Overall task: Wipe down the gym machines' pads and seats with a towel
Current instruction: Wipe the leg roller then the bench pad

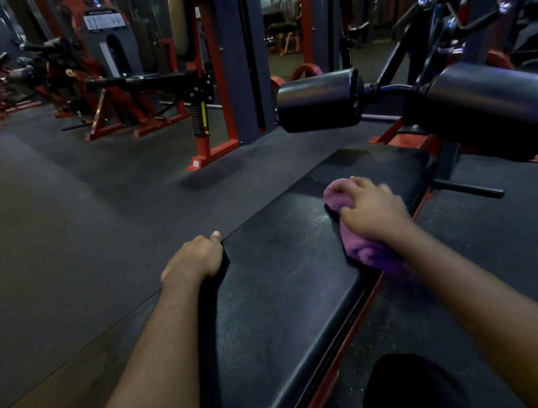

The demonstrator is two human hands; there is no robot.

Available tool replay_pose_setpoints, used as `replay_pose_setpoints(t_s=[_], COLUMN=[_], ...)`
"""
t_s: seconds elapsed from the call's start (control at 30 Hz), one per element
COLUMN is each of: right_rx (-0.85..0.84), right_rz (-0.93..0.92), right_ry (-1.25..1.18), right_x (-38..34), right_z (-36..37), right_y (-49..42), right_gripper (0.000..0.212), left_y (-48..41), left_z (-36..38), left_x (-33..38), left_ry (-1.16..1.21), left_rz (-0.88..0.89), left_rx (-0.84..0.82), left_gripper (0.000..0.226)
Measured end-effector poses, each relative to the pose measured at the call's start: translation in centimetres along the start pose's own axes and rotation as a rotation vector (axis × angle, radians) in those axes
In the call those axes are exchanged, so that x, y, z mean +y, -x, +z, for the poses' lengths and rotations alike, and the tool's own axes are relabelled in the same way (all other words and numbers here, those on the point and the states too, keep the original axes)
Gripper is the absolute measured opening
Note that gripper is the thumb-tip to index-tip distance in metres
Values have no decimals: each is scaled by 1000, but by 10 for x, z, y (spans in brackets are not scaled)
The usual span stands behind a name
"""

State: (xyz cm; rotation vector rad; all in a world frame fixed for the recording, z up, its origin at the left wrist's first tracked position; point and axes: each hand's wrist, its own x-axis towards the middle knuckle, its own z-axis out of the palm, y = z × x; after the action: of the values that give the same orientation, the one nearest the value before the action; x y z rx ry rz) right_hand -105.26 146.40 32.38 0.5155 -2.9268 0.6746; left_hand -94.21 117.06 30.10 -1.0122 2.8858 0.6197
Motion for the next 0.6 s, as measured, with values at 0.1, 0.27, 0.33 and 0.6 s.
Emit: replay_pose_setpoints(t_s=[0.1, 0.27, 0.33, 0.6], right_rx=[-61, -119, -73, -17], right_rz=[-132, 10, 89, 257], right_ry=[83, 71, 4, 42], right_x=[-35, -30, -21, -21], right_z=[8, 9, 8, 3], right_y=[41, 78, 57, 23], right_gripper=[61, 52, 50, 54], left_y=[-4, -7, -7, -19], left_z=[1, 3, 3, 3], left_x=[-2, -3, -3, -2], left_ry=[-2, 7, 4, 6], left_rz=[4, 2, 5, -9], left_rx=[3, -3, -3, -62], left_gripper=[66, 65, 65, 65])
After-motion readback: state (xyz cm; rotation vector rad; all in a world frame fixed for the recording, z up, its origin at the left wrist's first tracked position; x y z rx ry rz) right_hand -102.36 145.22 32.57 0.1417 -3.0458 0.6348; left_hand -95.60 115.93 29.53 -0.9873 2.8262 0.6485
